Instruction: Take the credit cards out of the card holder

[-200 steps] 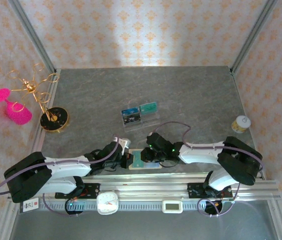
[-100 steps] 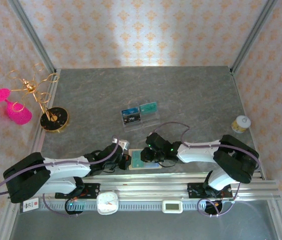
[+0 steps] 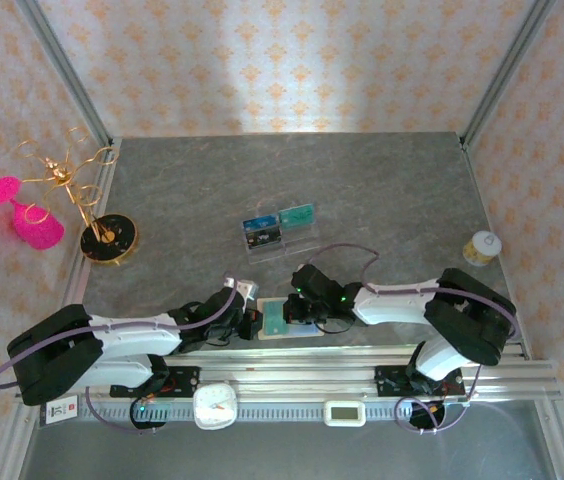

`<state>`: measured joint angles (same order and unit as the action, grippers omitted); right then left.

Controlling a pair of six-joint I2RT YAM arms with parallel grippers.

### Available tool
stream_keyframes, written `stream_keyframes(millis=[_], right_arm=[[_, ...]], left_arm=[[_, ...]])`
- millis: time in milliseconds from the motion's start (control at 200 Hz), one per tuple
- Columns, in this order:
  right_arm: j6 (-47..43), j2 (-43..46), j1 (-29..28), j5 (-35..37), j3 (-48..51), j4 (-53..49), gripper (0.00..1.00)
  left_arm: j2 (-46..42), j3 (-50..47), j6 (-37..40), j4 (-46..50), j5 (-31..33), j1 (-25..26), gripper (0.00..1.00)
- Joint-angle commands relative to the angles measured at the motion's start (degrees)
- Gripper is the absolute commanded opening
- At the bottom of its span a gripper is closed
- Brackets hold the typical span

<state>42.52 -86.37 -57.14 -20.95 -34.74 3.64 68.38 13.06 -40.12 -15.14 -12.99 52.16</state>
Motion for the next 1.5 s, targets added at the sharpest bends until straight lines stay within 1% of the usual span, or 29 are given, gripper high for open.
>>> stream_keyframes(millis=[0, 70, 135, 245, 360, 420, 486, 636, 691, 721, 791, 851, 901, 1081, 1141, 1276, 1366, 1497], right_arm=[[1.1, 3.4, 1.1, 0.4, -0.2, -2.9, 0.0], [2.1, 4.4, 1.8, -1.5, 0.7, -3.6, 0.0], [2.4, 5.0, 1.9, -1.9, 1.1, -4.8, 0.0], [2.2, 6.4, 1.9, -0.2, 2.6, -7.0, 0.0], [2.2, 7.6, 1.9, 1.0, 4.3, -6.6, 0.0], [2.1, 7.3, 1.9, 1.1, 4.7, -5.8, 0.0], [1.8, 6.7, 1.9, 1.0, 4.9, -4.9, 0.0], [1.2, 5.7, 1.9, 1.3, 4.7, -4.3, 0.0], [1.2, 6.0, 1.9, 1.3, 5.0, -3.9, 0.0], [1.4, 6.5, 1.9, 1.3, 5.1, -3.7, 0.03], [1.5, 7.8, 1.9, 1.8, 5.6, -3.6, 0.15], [1.5, 8.1, 1.9, 1.9, 5.8, -3.5, 0.2], [1.5, 7.8, 1.9, 1.6, 6.0, -3.0, 0.22], [1.4, 4.1, 1.9, -0.6, 6.3, 0.5, 0.24], [1.0, 3.6, 1.9, -1.5, 5.9, 1.2, 0.22], [0.7, 5.4, 1.9, -0.1, 6.0, -0.1, 0.09], [1.4, 7.3, 1.9, 2.3, 6.6, -2.1, 0.0], [2.9, 11.9, 3.1, 4.7, 9.2, -5.0, 0.0]], left_arm=[[-0.3, -2.1, -1.4, 1.1, -1.1, 1.0, 0.0], [-0.6, -2.1, -1.5, 1.1, -1.0, 1.0, 0.0], [-1.0, -2.1, -1.4, 1.3, -0.9, 1.0, 0.0], [-3.2, -1.9, -1.6, 1.3, -0.7, 1.0, 0.0], [-7.6, 0.5, -0.6, 3.3, 0.5, 1.0, 0.0], [-8.4, 2.2, 0.0, 3.0, 0.5, 1.1, 0.0], [-7.1, 3.7, 0.5, 0.8, -0.1, 1.6, 0.0], [1.3, 6.4, 1.0, -3.7, -1.6, 3.0, 0.0], [3.6, 6.8, 1.0, -3.9, -1.4, 3.2, 0.0], [4.5, 7.0, 1.1, -3.1, -1.0, 3.1, 0.0], [5.4, 7.0, 1.2, -1.3, -0.3, 3.1, 0.0], [4.9, 6.4, 1.2, -0.6, 0.2, 3.1, 0.0], [4.7, 6.1, 1.3, -0.7, 0.3, 3.1, 0.0], [8.7, 5.5, 1.6, -2.4, -1.5, 3.1, 0.0], [9.5, 5.4, 1.4, -2.7, -1.8, 3.1, 0.0], [8.9, 5.5, 2.0, -0.9, -1.4, 3.1, 0.0], [8.2, 5.2, 2.1, -0.4, -0.7, 2.9, 0.0], [7.1, 4.3, 1.9, -0.6, -1.1, 2.1, 0.0]])
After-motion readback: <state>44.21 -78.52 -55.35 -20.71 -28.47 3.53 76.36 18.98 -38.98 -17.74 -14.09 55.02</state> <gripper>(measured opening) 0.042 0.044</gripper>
